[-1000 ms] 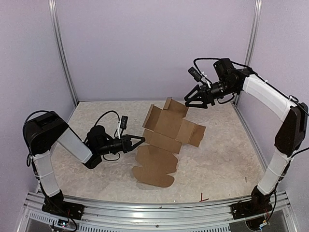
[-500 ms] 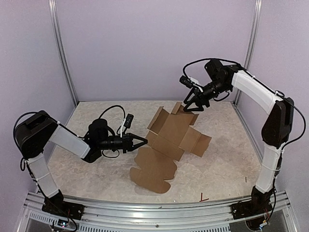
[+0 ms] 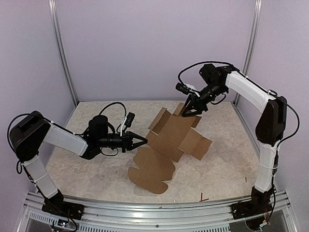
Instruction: Fold the paper box
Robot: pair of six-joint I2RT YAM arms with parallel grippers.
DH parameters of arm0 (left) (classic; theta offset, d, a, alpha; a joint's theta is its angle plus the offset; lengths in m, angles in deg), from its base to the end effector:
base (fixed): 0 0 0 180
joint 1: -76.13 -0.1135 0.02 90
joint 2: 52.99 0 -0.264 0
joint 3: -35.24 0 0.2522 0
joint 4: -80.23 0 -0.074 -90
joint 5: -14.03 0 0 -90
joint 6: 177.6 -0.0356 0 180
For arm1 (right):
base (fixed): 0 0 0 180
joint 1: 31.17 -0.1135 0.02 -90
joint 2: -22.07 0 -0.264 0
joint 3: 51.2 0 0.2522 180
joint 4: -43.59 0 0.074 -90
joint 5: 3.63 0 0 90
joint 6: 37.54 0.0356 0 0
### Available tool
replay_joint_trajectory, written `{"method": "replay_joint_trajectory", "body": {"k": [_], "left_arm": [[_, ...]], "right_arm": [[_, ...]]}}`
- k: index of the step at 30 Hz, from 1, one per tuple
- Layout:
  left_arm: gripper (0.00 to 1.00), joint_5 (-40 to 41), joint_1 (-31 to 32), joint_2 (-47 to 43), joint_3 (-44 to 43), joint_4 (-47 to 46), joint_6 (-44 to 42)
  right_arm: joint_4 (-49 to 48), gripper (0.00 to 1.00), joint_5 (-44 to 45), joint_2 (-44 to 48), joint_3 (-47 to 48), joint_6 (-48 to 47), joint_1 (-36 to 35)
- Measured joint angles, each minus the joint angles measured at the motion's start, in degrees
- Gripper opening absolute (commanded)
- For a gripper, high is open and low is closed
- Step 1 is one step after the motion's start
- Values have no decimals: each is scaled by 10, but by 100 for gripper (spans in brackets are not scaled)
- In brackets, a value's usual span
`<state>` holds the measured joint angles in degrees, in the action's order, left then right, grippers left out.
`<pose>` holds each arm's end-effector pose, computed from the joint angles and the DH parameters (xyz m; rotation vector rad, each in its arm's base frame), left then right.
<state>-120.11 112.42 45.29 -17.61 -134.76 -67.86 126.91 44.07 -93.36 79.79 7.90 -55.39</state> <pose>0.2537 -0.2170 0.1770 0.8661 1.7050 -1.3571 0.3680 0.1918 0.3267 -1.5722 1.9597 0.8670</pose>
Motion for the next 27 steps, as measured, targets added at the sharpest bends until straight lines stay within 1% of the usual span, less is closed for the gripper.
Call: {"method": "replay_joint_trajectory", "body": {"k": [1,3,5,8,9,11,14,17,19,21,23,24,26,27], "left_arm": [[0,0,0,-2,0,6,-4],[3,4,-2,-5,-1,18,-12],[8,14,-3,-7,-1,30,-19],[10,36,-3,-14,-1,44,-29],[10,42,-3,-17,-1,46,-33],[14,57,-3,-27,-1,49,-38],[16,80,-3,-38,-3,61,-48],[21,100,-2,-41,-21,80,-57],[21,113,-2,-41,-35,97,-62],[17,127,-2,-41,-53,121,-65],[18,137,-2,-40,-68,141,-67],[22,142,-2,-40,-74,150,-69],[36,152,-1,-40,-81,166,-72],[42,157,-1,-39,-83,175,-73]], "right_arm": [[6,18,-2,-5,3,-4,0],[18,10,-5,-16,7,-6,0],[28,5,-8,-21,7,-7,0],[35,0,-21,-22,6,1,0],[35,0,-26,-21,6,8,0],[32,0,-34,-22,2,20,0],[29,0,-48,-21,-4,39,0],[22,0,-61,-21,-18,61,0],[12,0,-67,-21,-35,76,0],[4,0,-70,-21,-51,88,0],[-7,0,-70,-20,-66,101,0],[-10,0,-70,-20,-70,107,0],[-27,0,-70,-18,-84,120,1],[-36,0,-70,-15,-93,127,1]]}}
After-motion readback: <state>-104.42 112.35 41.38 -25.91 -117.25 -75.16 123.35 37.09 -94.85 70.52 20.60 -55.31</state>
